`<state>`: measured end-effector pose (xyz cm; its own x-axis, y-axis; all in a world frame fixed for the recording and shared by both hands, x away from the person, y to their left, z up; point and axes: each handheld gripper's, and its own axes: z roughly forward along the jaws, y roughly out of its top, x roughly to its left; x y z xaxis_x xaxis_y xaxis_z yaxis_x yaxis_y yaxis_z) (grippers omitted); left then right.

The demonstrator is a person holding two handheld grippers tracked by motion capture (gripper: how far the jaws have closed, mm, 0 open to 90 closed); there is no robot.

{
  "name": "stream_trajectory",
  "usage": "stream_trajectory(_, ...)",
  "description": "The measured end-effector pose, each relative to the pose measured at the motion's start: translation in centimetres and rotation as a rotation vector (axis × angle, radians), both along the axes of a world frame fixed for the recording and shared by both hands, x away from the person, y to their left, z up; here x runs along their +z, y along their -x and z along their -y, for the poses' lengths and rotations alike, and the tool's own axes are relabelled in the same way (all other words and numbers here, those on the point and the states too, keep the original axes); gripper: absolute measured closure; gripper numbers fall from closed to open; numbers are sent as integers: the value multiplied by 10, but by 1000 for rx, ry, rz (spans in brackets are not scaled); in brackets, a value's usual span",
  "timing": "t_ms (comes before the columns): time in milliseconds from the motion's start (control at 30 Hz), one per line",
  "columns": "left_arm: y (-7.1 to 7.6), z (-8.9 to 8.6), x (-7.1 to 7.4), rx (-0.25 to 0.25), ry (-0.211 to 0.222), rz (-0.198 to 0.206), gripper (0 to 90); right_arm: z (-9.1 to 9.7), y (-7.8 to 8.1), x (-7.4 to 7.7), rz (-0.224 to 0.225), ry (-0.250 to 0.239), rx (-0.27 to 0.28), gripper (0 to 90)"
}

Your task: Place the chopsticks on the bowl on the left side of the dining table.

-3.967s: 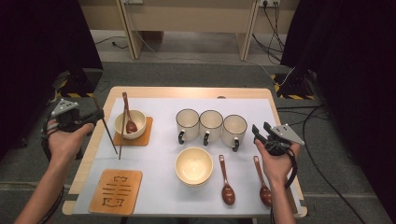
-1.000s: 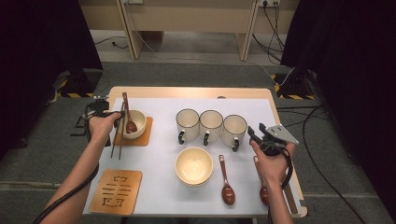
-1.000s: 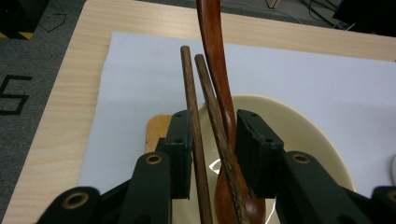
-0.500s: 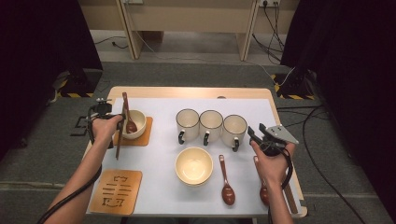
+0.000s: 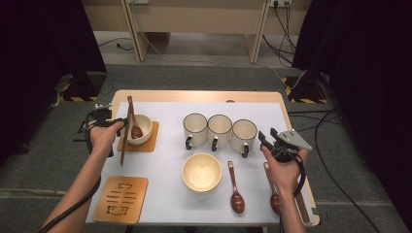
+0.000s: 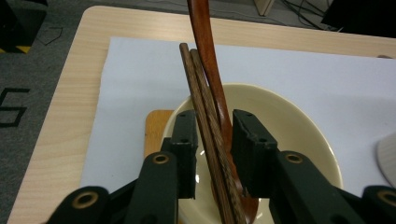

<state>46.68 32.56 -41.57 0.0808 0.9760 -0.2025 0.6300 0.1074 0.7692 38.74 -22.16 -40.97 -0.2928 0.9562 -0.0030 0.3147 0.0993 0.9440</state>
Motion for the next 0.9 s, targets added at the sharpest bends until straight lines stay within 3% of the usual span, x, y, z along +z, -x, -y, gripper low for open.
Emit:
stream_trajectory(233,23,-12,5,-45,-14,31,807,0,1,0,0,-2,2,521)
stream_trajectory(567,58,-23,-8,-123,-35,20,886,1,2,1,1,-11,-1,521)
stream_trajectory(900,67,-19,-19,-176,-62,-11,889,0,2,1,-2,-11,5,521)
